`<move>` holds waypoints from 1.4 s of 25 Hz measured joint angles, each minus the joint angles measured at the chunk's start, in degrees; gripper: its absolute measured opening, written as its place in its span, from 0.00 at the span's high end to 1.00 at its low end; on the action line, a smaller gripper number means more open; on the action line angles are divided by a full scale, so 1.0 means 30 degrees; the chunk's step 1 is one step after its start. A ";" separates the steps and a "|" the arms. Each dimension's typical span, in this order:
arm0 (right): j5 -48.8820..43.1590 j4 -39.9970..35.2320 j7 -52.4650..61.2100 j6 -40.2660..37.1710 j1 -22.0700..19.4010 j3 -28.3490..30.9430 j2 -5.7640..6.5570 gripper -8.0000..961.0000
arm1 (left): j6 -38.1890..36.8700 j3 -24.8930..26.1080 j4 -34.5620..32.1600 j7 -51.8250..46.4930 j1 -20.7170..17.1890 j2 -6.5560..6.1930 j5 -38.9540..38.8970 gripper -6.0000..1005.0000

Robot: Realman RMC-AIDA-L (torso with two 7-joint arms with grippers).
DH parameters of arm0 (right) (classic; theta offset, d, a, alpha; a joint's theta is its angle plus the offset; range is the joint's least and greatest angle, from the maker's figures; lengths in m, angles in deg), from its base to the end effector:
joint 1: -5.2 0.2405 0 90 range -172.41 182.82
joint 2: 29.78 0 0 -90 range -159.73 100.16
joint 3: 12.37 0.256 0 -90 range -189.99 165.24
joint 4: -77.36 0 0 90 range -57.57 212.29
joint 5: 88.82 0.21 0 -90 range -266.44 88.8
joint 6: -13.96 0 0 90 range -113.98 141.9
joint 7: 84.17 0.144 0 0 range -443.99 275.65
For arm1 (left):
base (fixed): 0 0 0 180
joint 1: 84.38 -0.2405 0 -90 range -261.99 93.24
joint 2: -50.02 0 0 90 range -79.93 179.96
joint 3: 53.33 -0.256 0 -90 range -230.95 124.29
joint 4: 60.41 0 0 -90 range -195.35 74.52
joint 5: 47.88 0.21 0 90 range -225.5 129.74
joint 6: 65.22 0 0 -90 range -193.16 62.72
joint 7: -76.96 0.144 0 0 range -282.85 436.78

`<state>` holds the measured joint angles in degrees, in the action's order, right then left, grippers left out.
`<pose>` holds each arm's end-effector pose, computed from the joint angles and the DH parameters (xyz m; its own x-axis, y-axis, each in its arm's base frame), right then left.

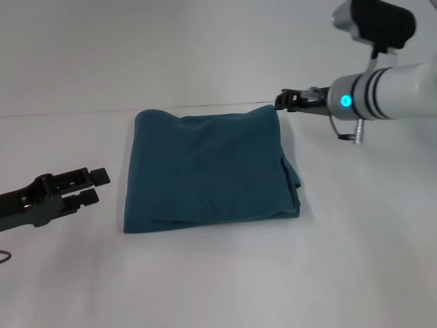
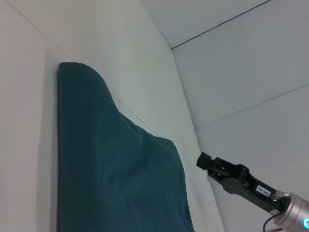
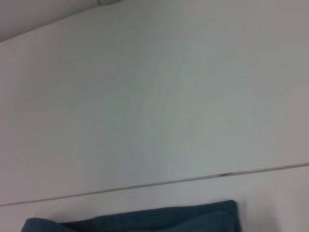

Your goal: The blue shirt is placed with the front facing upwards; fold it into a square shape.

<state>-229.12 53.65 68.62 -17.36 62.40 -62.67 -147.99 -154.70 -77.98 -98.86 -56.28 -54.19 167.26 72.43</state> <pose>0.2045 0.4890 -0.0223 0.3459 -0.7099 -0.6135 -0.9128 -0.1031 -0.3953 -0.2925 0.3368 0.0410 -0.0229 0.8386 0.5442 0.9369 -0.1719 0.3043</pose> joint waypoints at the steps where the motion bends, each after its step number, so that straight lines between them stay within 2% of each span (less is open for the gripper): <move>1: 0.0096 -0.0076 0.0064 -0.0415 -0.0117 0.0118 0.0198 0.91 | -0.0001 -0.0004 0.0000 0.0000 0.0001 0.0000 -0.0001 0.33; 2: 0.0539 -0.0220 0.0042 -0.1694 -0.0383 0.0396 0.0713 0.90 | -0.0001 -0.0027 0.0000 0.0000 0.0039 -0.0034 0.0011 0.33; 3: 0.0539 -0.0220 0.0042 -0.1694 -0.0383 0.0396 0.0713 0.90 | -0.0001 -0.0027 0.0000 0.0000 0.0039 -0.0034 0.0011 0.33; 4: 0.1145 -0.0394 -0.0294 -0.2730 -0.0595 0.0598 0.1030 0.89 | -0.0001 -0.0035 -0.0031 -0.0008 0.0077 -0.0067 0.0045 0.33; 6: 0.2821 -0.0950 -0.1444 -0.4898 -0.1299 0.1086 0.1536 0.79 | -0.0003 -0.0048 -0.0102 -0.0064 0.0129 -0.0128 0.0122 0.33; 9: 0.6759 -0.2108 -0.3942 -0.8863 -0.3100 0.2188 0.2011 0.65 | -0.0014 -0.0018 -0.0152 -0.0142 0.0150 -0.0163 0.0200 0.33; 12: 1.0105 -0.2716 -0.5208 -1.2301 -0.4920 0.3026 0.2448 0.38 | 0.0008 -0.0050 -0.0226 -0.0101 0.0166 -0.0183 0.0332 0.32; 17: 1.1771 -0.2883 -0.5274 -1.5474 -0.6713 0.3350 0.2968 0.14 | 0.0715 -0.0607 -0.0534 -0.0956 0.0786 -0.0333 0.1934 0.32; 22: 1.1840 -0.2931 -0.6249 -1.7306 -0.7893 0.3556 0.3285 0.08 | 0.1583 -0.0862 -0.0604 -0.1407 0.1318 -0.0246 0.2591 0.32; 25: 1.1919 -0.2937 -0.7214 -1.8123 -0.8742 0.4118 0.3243 0.06 | 0.2342 -0.0859 -0.0521 -0.1486 0.1395 -0.0059 0.2475 0.32; 29: 1.1847 -0.2819 -0.7039 -1.8587 -0.9429 0.4552 0.3247 0.06 | 0.2324 -0.0811 -0.0449 -0.1935 0.1383 -0.0038 0.2465 0.32; 31: 1.1463 -0.2829 -0.5899 -1.8567 -0.9205 0.4483 0.3617 0.06 | 0.2161 -0.0813 -0.0471 -0.2188 0.1356 -0.0048 0.2462 0.32; 33: 1.0419 -0.2921 -0.4333 -1.8513 -0.8524 0.4410 0.4175 0.06 | 0.2071 -0.0834 -0.0463 -0.2302 0.1348 -0.0064 0.2463 0.32; 34: 0.9501 -0.2956 -0.3494 -1.8483 -0.8004 0.4401 0.4585 0.06 | 0.2069 -0.0846 -0.0452 -0.2363 0.1361 -0.0064 0.2500 0.33; 35: 0.7879 -0.2962 -0.2349 -1.8451 -0.7142 0.4400 0.5160 0.06 | 0.2058 -0.0945 -0.0446 -0.2475 0.1389 -0.0060 0.2560 0.33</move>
<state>-205.48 44.76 61.58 -72.71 40.97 -49.47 -132.51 -148.52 -80.82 -100.20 -63.70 -50.02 167.08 80.11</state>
